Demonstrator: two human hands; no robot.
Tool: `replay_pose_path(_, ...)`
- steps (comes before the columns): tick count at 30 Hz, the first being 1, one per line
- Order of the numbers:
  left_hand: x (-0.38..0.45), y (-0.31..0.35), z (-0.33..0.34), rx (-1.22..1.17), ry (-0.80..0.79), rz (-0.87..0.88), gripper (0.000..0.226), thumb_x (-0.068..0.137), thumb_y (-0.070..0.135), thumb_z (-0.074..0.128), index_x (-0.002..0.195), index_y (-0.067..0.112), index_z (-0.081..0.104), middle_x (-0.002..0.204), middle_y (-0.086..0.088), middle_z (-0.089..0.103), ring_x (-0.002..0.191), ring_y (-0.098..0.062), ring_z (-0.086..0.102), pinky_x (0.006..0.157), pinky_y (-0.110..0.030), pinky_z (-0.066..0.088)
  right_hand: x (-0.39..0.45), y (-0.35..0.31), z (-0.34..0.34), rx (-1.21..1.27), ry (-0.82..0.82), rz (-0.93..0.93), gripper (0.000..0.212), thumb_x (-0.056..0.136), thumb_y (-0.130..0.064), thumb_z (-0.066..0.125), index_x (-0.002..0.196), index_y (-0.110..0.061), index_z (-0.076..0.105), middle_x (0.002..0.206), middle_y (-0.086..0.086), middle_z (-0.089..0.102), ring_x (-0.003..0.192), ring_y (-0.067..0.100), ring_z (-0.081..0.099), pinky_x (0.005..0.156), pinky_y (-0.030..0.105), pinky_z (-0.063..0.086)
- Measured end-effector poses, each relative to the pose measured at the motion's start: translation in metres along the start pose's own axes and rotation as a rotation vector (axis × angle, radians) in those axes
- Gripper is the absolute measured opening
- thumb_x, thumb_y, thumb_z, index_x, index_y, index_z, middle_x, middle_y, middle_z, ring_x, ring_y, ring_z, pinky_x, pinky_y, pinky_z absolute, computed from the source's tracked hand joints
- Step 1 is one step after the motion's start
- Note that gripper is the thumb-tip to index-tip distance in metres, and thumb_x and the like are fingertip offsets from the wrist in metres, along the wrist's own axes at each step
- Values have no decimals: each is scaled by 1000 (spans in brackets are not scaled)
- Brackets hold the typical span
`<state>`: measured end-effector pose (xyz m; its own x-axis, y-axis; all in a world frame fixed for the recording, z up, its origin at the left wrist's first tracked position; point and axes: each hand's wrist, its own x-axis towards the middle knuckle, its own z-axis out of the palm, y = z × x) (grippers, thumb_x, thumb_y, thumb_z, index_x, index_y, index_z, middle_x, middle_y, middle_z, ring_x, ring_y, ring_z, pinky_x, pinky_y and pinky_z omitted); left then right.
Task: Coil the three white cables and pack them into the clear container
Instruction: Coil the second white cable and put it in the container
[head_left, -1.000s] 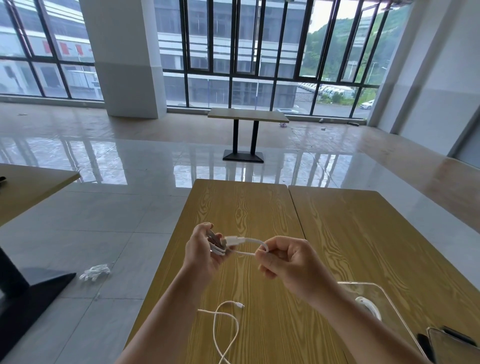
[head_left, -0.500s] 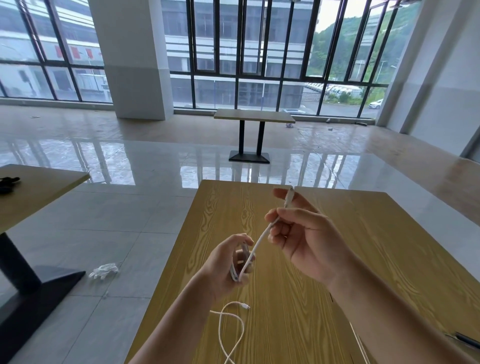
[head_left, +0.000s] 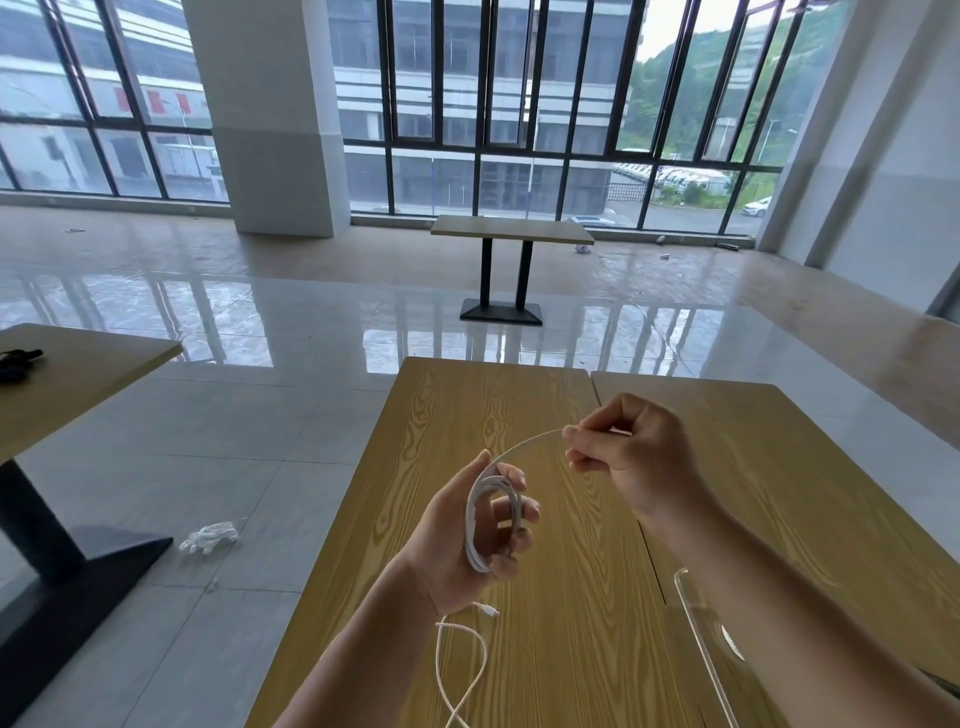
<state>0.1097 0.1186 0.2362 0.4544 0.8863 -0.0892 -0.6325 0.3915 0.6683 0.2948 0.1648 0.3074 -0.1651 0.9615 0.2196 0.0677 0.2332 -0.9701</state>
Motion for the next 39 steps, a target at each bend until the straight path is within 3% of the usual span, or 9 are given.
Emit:
replay_pose_path(4,-1,0,4,-5,-38,68,49,74,57,75,91,15,58,88,-12,57,63,-18,52,42,-20,39,0,5,3,-186,73,-84,31,79,0,80,60,-19,64,60,6,71,51,17,68,51,25,57)
replay_pose_path(7,-5,3,9,77,-63,116,37,74,37,83,93,17,59,92,-12,59,69,-18,52,47,-23,44,-2,5,3,-273,95,-110,28,81,-2,79,63,-15,62,58,3,69,47,11,63,48,23,55)
replay_pose_path(12,-6,11,17,114,16,204,13,79,10,64,90,14,60,95,-20,63,78,-30,62,58,-35,53,-5,2,2,-441,101,-151,24,83,-11,78,66,-19,63,57,0,65,50,8,59,49,17,51)
replay_pose_path(17,-3,9,19,123,171,297,17,82,6,55,88,11,70,109,-31,68,96,-40,69,76,-48,59,-9,4,4,-479,32,-179,18,86,-9,75,76,-22,69,64,7,67,56,23,63,54,32,57)
replay_pose_path(22,1,6,16,126,276,357,25,96,0,43,112,2,62,117,-28,67,111,-40,66,95,-50,52,-10,12,4,-554,-34,-149,13,87,-12,75,88,-25,75,65,-3,68,55,2,60,52,13,49)
replay_pose_path(25,1,5,17,92,281,409,30,94,2,42,118,2,61,119,-28,67,115,-39,64,99,-48,48,-13,19,4,-571,-110,-77,10,89,-17,74,95,-25,75,67,-8,72,56,-4,63,52,9,47)
replay_pose_path(28,3,3,21,61,264,431,30,94,5,42,117,5,61,121,-25,67,116,-36,64,91,-40,54,-17,24,7,-459,-181,53,9,90,-15,71,90,-23,75,70,-6,75,59,0,68,56,12,51)
replay_pose_path(32,5,1,26,36,232,445,29,87,10,49,110,8,67,122,-24,67,113,-34,66,81,-35,59,-21,24,12,-125,-218,271,6,88,-12,75,92,-9,71,81,10,78,76,21,76,68,31,62)
replay_pose_path(39,3,4,23,21,82,395,29,85,11,52,109,13,67,133,-22,61,119,-37,61,90,-41,56,-31,18,22,550,-207,494,27,73,-3,76,97,4,67,92,23,76,84,31,77,66,34,62)
